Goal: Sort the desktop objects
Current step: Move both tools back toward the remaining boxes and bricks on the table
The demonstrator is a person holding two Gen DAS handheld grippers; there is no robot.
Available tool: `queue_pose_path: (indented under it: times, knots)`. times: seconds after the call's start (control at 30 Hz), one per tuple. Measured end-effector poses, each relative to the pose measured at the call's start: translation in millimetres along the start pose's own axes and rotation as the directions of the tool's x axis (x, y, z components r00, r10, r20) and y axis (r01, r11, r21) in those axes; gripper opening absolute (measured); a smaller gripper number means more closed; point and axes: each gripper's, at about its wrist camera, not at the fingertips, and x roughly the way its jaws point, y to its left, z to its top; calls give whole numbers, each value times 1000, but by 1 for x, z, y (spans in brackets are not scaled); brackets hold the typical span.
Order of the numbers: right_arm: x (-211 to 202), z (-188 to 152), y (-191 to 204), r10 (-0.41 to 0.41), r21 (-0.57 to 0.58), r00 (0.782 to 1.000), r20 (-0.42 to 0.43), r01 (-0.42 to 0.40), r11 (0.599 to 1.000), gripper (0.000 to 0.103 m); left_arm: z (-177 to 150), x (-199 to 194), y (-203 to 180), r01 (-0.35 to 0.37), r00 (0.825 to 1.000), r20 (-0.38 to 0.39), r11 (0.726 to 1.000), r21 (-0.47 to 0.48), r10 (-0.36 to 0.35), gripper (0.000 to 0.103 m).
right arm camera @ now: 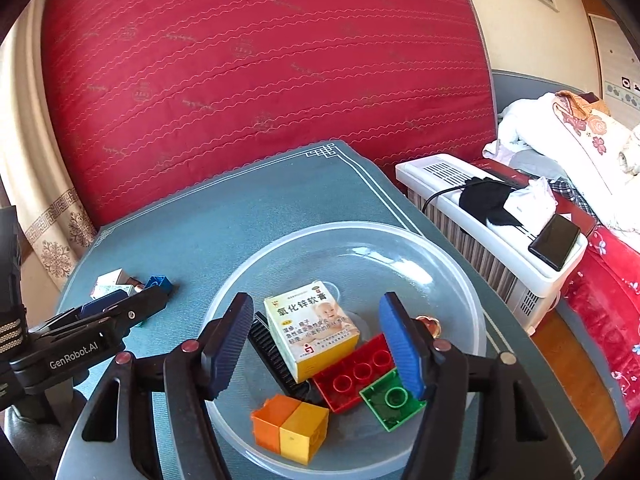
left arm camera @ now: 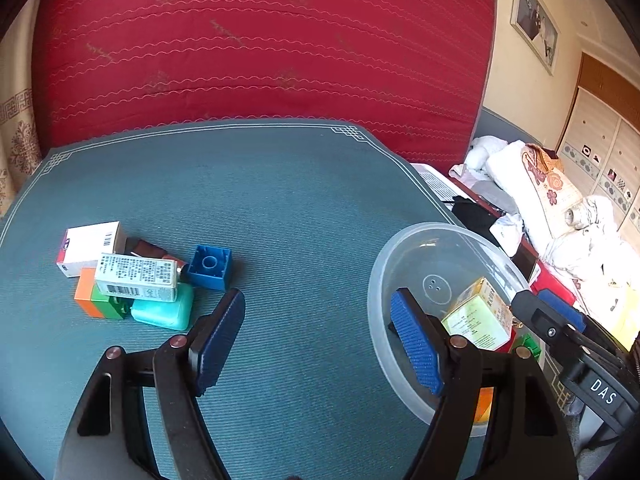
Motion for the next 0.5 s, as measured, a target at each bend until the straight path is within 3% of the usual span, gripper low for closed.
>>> queue_pose_path:
  times: [0.1,0.3,0.4,0.5]
  knots:
    - [1,-1,10,18,-6,1000,-1,-18,1000,73,0,-4,15,-19,1000,5,1000,-23,19,87]
    - [6,-4,34,55,-29,998,-15,-55,998,78,-1,-11,50,-96,995,13,993,-66,97,88]
    - [7,-5,44,70,-46,997,-21,-71,996,78,-3,-16,69,-127,991,27,988,-84,129,96]
    - [9,-7,54,85,-57,996,-31,-86,995,79,-4,-22,84,-155,986,39,983,-96,160,97]
